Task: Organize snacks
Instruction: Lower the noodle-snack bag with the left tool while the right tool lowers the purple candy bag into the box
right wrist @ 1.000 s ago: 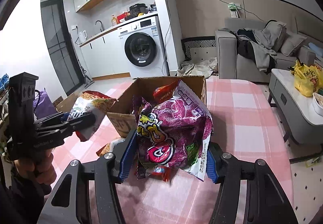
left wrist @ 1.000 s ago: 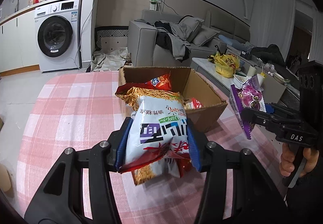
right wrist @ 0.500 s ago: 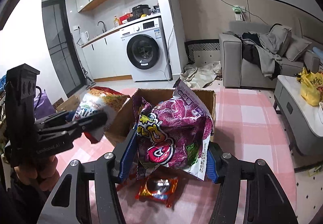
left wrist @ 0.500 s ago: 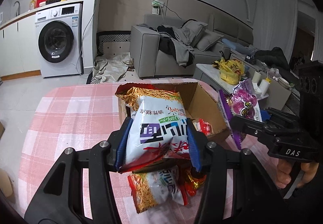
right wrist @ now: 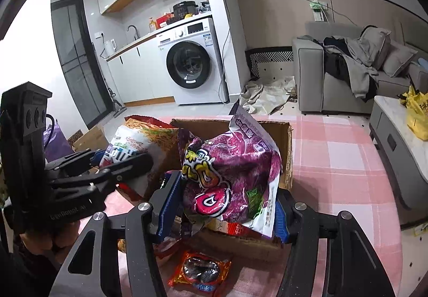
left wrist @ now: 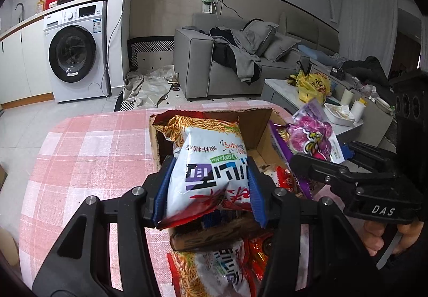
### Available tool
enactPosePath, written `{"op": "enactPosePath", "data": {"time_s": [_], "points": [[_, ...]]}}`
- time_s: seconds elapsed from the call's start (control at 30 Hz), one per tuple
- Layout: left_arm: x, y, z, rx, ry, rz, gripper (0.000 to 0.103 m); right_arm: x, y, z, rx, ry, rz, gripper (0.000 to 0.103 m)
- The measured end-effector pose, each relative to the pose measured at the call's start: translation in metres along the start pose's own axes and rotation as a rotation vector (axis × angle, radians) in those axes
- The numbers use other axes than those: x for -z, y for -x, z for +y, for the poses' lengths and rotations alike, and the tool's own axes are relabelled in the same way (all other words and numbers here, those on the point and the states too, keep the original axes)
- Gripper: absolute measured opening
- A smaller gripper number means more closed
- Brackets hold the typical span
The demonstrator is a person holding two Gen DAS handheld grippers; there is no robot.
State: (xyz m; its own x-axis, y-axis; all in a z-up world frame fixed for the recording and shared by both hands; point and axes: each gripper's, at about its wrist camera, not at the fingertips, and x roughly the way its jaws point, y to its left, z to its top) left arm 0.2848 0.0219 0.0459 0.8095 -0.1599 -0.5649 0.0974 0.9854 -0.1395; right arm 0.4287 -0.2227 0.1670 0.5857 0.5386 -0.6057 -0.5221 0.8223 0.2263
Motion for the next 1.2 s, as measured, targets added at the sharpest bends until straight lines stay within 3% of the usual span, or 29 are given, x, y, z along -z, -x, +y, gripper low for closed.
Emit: {"op": "enactPosePath", "data": {"time_s": [0.57,0.87,1.0,1.07,1.1,1.13,1.2], "points": [[0.005,-0.063,-0.016,-0.03,-0.039,0.053,0.048,-0.006,-0.041,-0.011,-0.009,0.018,0.025,0.059],[0.01,-0.071,-0.022,-0.035,-0.056,0.045,0.048,-0.014,-0.048,-0.018,-0.009,0.019,0.039,0.06],[0.01,-0.068,-0.021,-0.023,-0.04,0.066,0.05,-0.015,-0.035,-0.017,-0.015,0.022,0.015,0.071],[0.01,-0.064,-0.019,-0.024,-0.029,0.073,0.06,-0.016,-0.023,-0.017,-0.007,0.02,-0.014,0.084],[0.01,-0.06,-0.018,-0.002,-0.018,0.074,0.064,-0.015,-0.018,-0.017,-0.011,0.013,-0.018,0.087],[0.01,-0.057,-0.018,-0.001,-0.006,0.069,0.077,-0.015,-0.011,-0.017,-0.018,0.005,-0.027,0.087],[0.01,-0.046,-0.018,0.004,0.004,0.055,0.082,-0.014,-0.002,-0.018,-0.014,0.0,-0.035,0.093]]}}
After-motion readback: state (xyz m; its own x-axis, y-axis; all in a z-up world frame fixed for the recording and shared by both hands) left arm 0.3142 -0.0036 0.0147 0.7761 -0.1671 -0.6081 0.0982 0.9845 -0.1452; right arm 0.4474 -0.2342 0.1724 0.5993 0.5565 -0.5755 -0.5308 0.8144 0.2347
